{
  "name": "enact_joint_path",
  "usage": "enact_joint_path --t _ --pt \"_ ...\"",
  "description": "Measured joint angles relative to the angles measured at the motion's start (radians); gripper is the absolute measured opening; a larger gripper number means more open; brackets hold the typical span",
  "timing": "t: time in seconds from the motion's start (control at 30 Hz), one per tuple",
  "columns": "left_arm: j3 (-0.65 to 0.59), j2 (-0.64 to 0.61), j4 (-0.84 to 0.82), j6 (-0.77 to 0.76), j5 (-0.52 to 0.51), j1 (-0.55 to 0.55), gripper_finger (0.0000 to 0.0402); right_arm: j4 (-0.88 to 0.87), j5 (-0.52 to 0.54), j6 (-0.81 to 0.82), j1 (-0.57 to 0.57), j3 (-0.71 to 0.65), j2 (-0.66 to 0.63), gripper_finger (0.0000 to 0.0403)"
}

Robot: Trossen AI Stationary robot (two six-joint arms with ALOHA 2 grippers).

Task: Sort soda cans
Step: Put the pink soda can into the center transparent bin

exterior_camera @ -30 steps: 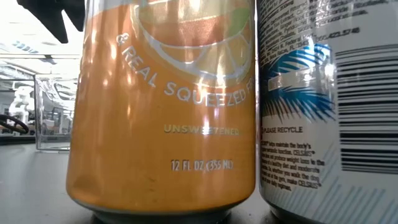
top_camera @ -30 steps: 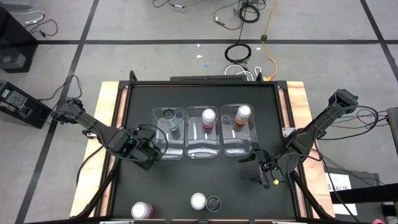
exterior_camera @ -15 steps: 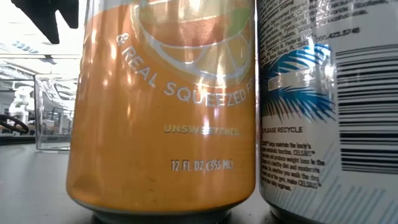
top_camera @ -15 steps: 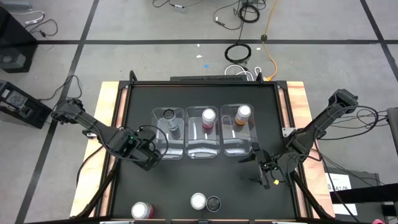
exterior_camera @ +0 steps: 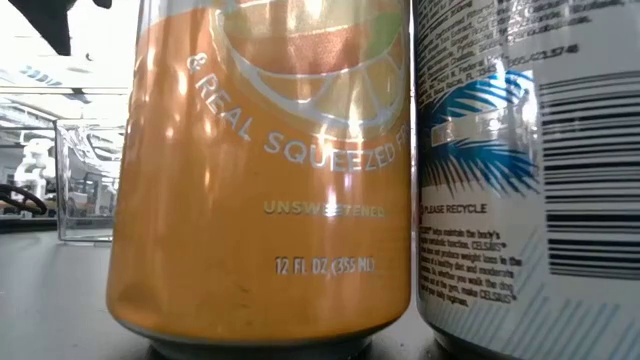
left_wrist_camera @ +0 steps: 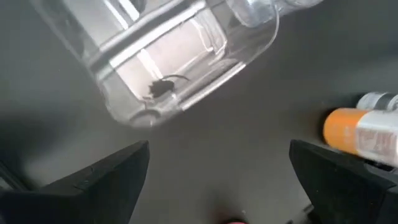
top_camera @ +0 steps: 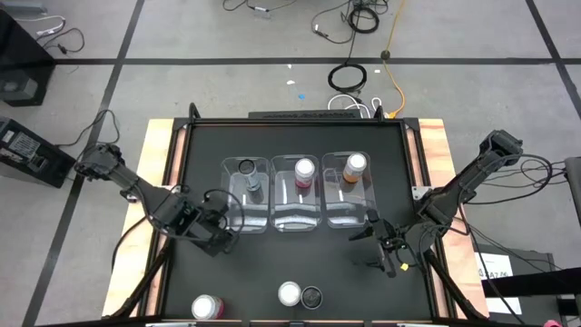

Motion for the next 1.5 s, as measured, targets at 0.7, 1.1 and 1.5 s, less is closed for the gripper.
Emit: enact_joint_path --t 0.7,1.1,1.5 --pt "0.0 0.157 0.073 -0.696 0.064 -0.369 0.0394 0.0 -0.026 0.004 0.0 0.0 0.0 0.0341" --pt "0.001 0.242 0.274 -0.744 0.082 -0.436 0.0394 0.0 -0.026 0.004 0.0 0.0 0.0 0.0341" --pt "0.001 0.268 0.337 -0.771 0.162 -0.46 0.0394 0.003 -0.025 0.004 0.0 0.0 0.0 0.0341"
